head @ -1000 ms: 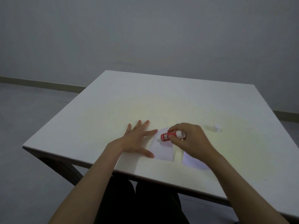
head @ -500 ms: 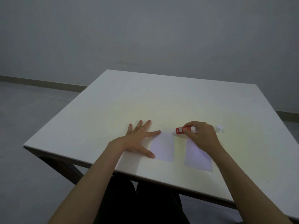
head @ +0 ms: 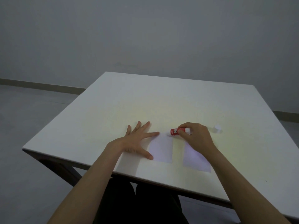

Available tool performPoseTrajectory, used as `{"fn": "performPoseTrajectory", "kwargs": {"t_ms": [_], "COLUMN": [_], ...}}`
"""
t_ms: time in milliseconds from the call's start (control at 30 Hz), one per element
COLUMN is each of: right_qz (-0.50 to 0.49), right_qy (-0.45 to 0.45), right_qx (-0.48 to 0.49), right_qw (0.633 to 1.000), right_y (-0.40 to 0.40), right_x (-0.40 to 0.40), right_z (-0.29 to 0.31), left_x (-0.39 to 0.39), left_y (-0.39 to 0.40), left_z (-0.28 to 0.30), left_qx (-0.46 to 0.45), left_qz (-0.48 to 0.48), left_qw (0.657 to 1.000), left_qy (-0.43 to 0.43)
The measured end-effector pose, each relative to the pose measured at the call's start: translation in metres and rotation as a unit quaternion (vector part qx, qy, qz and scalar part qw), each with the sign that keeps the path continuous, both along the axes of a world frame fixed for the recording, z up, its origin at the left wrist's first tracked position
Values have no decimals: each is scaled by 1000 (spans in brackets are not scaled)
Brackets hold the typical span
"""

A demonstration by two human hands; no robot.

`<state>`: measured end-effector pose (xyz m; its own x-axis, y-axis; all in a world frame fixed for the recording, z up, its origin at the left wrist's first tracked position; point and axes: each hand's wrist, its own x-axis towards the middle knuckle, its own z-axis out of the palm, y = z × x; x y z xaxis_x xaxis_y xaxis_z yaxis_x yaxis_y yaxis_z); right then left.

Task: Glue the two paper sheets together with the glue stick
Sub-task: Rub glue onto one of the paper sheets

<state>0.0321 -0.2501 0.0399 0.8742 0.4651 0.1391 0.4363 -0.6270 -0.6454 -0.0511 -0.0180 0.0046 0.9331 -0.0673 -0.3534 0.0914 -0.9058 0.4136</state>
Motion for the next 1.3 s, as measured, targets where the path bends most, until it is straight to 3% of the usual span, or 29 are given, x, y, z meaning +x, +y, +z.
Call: {"fn": "performPoseTrajectory", "kwargs": {"t_ms": [100,200,300,533,733,900,1067,1200,1300], "right_qz": [-25,74,149,27,170,84,-14,-22,-2], "right_qy": [-28,17,72,-19,29,18,53,200,386], "right_qx": [46,78,27,21,-1,1,100,260,396], "right_qw": [998,994,986,999,985,996,994,944,833], "right_y": [-4,-6,-5,-16,-3,-18,-30,-29,-19], "right_x": [-5,-22,-30,-10,-35,-10,0,-6,-17], "right_z": [0,0,-3,2,-2,2,6,10,11], "left_x": [1,2,2,2,3,2,0,-5,-9], "left_y": [1,1,1,1,1,0,-1,-1,-9], "left_z": [-3,-5,-5,-5,-4,1,4,10,19], "left_qx": [-10,-7,-1,-12,-3,-4,-20,-70,-189], "left_qz": [1,0,-1,-2,-3,-8,-3,17,82], "left_qw": [1000,1000,1000,1000,1000,1000,1000,997,975], "left_qy": [-9,-7,-3,3,17,19,18,1,-81]}}
